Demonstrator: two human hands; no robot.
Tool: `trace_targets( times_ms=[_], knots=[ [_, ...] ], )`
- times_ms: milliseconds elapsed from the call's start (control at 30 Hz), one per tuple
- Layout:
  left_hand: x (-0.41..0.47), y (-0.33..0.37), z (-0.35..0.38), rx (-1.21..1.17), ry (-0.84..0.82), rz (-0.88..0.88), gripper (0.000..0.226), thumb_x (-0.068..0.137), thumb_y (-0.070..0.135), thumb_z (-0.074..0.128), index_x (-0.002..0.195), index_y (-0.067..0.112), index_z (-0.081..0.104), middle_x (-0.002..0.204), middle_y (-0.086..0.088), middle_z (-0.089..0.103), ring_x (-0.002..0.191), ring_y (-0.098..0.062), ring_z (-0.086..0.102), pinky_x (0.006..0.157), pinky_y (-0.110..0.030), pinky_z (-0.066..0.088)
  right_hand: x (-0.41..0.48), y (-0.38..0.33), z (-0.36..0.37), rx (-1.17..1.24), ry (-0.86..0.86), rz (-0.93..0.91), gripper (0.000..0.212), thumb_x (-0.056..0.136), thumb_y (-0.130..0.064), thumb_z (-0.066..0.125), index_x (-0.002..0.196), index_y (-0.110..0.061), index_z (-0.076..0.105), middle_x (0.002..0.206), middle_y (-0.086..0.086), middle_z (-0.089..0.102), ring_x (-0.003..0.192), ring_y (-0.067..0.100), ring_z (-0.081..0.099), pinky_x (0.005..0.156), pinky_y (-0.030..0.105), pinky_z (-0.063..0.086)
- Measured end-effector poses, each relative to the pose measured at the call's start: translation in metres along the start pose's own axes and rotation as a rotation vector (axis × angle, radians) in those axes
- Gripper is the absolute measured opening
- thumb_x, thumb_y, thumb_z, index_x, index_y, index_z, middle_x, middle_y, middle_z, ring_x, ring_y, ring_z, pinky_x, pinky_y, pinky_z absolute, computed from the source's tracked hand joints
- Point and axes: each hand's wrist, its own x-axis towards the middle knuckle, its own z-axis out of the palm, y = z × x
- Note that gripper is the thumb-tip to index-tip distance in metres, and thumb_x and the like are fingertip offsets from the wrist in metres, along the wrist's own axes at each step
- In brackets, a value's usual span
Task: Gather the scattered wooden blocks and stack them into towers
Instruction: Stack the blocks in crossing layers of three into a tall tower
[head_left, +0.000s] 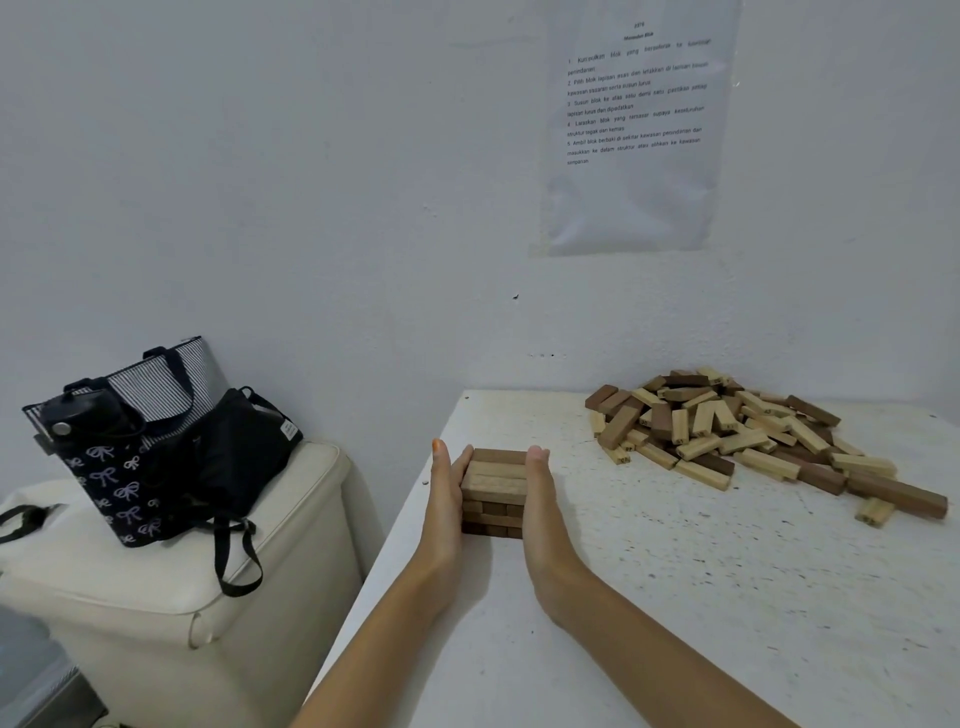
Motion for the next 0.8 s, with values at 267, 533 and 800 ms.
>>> trace_targets(
  times_ms=[267, 533, 800],
  knots=[
    [-0.001, 0.001, -0.001, 0.006, -0.012, -0.002, 0.067, 0.090, 0.069, 0.020, 0.142, 0.032, 0.040, 0.136, 0.000, 0.055, 0.120, -0.012, 0.051, 0.098, -0.028, 0.034, -0.006, -0.007, 0.000, -0.016, -0.018, 0.014, 0.110, 0.061, -0.093, 0.024, 0.154, -0.034, 0.014, 0.160, -0.009, 0.020, 0.145, 0.009, 0.020, 0.121, 0.041, 0.013],
    [-0.001, 0.000, 0.001, 0.000, -0.022, 0.018, 0.061, 0.094, 0.063, 0.021, 0.139, 0.029, 0.044, 0.117, 0.007, 0.060, 0.101, 0.000, 0.057, 0.075, -0.017, 0.042, -0.010, -0.011, -0.006, -0.051, -0.048, -0.046, 0.062, 0.100, -0.054, 0.024, 0.152, -0.038, -0.007, 0.161, -0.013, 0.000, 0.147, 0.009, 0.007, 0.115, 0.033, 0.010],
    [-0.012, 0.007, 0.000, 0.117, 0.060, 0.222, 0.036, 0.100, 0.046, 0.026, 0.131, 0.041, 0.045, 0.111, 0.038, 0.049, 0.087, 0.028, 0.047, 0.065, 0.005, 0.036, -0.020, -0.021, -0.014, -0.037, -0.024, -0.186, 0.068, 0.099, -0.034, 0.049, 0.153, -0.036, 0.008, 0.160, -0.015, 0.007, 0.144, 0.003, 0.012, 0.111, 0.025, 0.017]
  ],
)
